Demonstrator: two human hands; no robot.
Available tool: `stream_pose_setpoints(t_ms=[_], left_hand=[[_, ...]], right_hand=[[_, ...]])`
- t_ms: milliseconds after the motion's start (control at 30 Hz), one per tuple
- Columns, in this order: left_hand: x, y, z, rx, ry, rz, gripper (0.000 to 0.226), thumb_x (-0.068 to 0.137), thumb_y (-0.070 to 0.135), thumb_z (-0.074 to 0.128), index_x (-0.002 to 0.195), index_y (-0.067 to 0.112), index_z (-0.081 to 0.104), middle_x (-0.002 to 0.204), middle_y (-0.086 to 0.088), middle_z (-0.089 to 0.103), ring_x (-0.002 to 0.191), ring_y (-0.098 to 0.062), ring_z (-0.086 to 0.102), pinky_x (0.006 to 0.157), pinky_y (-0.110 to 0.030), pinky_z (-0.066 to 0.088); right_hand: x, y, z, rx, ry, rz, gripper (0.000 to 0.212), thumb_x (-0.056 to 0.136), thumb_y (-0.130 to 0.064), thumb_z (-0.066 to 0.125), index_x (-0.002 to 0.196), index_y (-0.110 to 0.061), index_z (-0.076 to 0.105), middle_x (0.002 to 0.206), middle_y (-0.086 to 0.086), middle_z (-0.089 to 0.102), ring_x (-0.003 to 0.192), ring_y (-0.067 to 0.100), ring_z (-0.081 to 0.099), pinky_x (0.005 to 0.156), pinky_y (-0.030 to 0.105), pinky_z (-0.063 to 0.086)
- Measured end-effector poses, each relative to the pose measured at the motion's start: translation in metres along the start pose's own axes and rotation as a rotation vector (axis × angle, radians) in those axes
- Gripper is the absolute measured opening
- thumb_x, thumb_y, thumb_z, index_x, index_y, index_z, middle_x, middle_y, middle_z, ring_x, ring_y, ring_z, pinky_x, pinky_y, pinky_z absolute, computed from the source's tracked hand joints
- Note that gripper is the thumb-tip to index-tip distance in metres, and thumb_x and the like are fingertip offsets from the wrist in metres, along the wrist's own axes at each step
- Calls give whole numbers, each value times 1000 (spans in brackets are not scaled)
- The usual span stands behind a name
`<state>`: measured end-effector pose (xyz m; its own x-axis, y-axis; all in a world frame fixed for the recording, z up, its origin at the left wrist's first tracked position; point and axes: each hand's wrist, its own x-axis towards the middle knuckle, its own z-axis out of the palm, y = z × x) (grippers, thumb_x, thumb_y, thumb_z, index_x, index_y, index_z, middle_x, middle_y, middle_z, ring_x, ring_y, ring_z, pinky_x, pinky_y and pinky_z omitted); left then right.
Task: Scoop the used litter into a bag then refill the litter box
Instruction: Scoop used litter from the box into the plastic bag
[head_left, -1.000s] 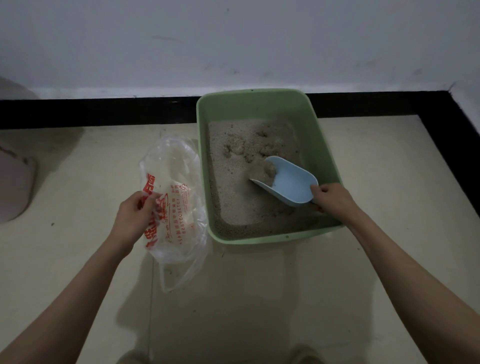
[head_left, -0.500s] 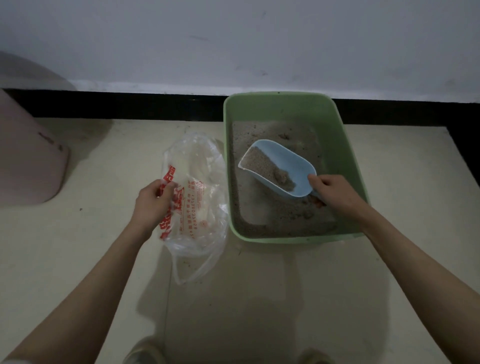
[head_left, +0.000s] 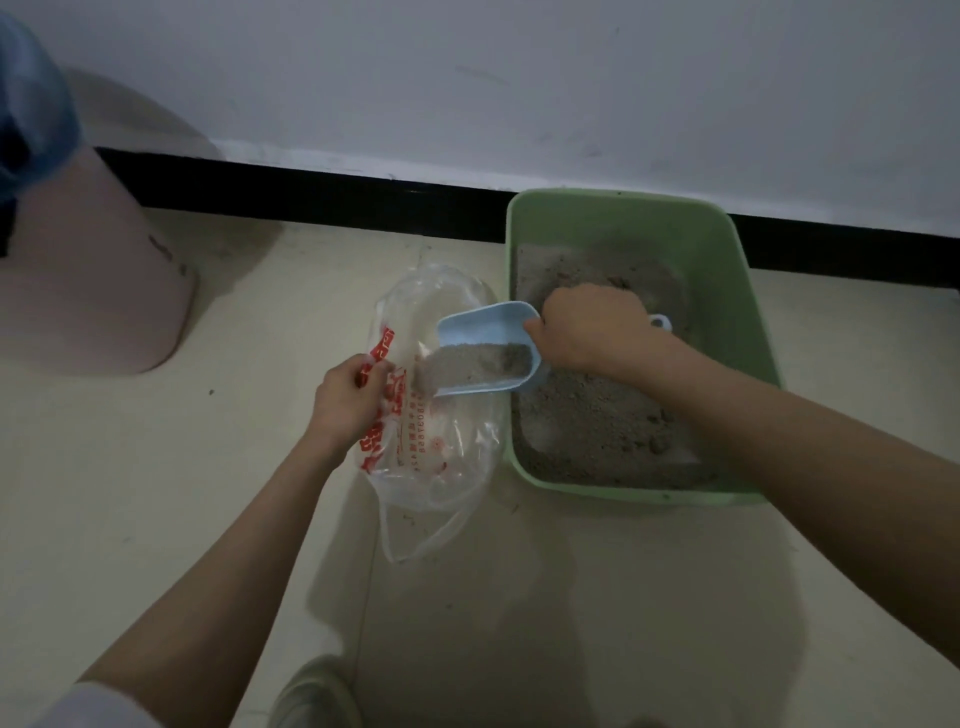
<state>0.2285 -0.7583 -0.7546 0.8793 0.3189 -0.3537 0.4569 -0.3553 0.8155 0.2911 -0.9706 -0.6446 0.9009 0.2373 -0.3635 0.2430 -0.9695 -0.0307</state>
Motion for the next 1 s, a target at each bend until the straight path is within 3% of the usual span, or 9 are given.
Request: stream_pose_setpoints(t_ms=[267, 333, 433, 500, 633, 800, 1000], left_hand=[[3, -13, -8, 230, 117, 54, 26, 96, 25, 46, 98, 8, 65, 84, -12, 66, 76, -32, 62, 74, -39, 52], [3, -16, -10, 295, 149, 97, 27, 96, 24, 44, 93, 6, 64, 79, -14, 65, 71, -33, 60, 67, -35, 47], [1, -18, -11, 310, 178, 119, 23, 96, 22, 44, 91, 6, 60, 73, -11, 63, 63, -28, 59, 63, -33, 46], [-2, -18, -11, 275, 197, 98, 19, 95, 20, 45, 99, 9, 60, 78, -10, 63, 62, -25, 58, 65, -34, 49], [-8, -21, -8, 174, 242, 71, 21, 94, 23, 49, 109, 11, 58, 91, -8, 64, 71, -30, 63, 69, -37, 53], [-13, -20, -1, 177, 300, 97, 25, 95, 21, 49, 113, 7, 60, 90, -7, 61, 73, -21, 54, 67, -26, 37], [-12, -23, 3, 183, 339, 107, 25, 94, 18, 50, 110, 4, 62, 96, -18, 66, 83, -32, 61, 73, -30, 41]], right_hand=[[-3, -31, 2, -462, 128, -157, 32, 96, -14, 43, 64, -13, 40, 60, -3, 37, 52, 13, 33, 46, 24, 18], [-8, -27, 4, -462, 188, -193, 22, 96, -14, 45, 74, -13, 42, 63, -3, 37, 57, 15, 37, 47, 26, 19], [-15, -7, 6, -293, 225, -156, 20, 98, -21, 42, 80, -14, 46, 70, -1, 47, 61, 18, 48, 54, 27, 34], [-20, 18, 9, -69, 242, -52, 32, 101, -31, 34, 84, -13, 54, 68, 0, 51, 59, 17, 53, 55, 23, 38], [-37, 86, 30, 332, 257, 273, 49, 100, -38, 31, 66, -8, 50, 65, 11, 52, 56, 22, 47, 48, 22, 29], [-58, 152, 76, 449, 201, 656, 56, 97, -40, 35, 88, 7, 64, 83, 22, 55, 79, 35, 53, 68, 31, 37], [-70, 178, 115, 432, 95, 834, 53, 92, -42, 37, 98, 4, 63, 97, 25, 64, 90, 38, 61, 76, 36, 46]])
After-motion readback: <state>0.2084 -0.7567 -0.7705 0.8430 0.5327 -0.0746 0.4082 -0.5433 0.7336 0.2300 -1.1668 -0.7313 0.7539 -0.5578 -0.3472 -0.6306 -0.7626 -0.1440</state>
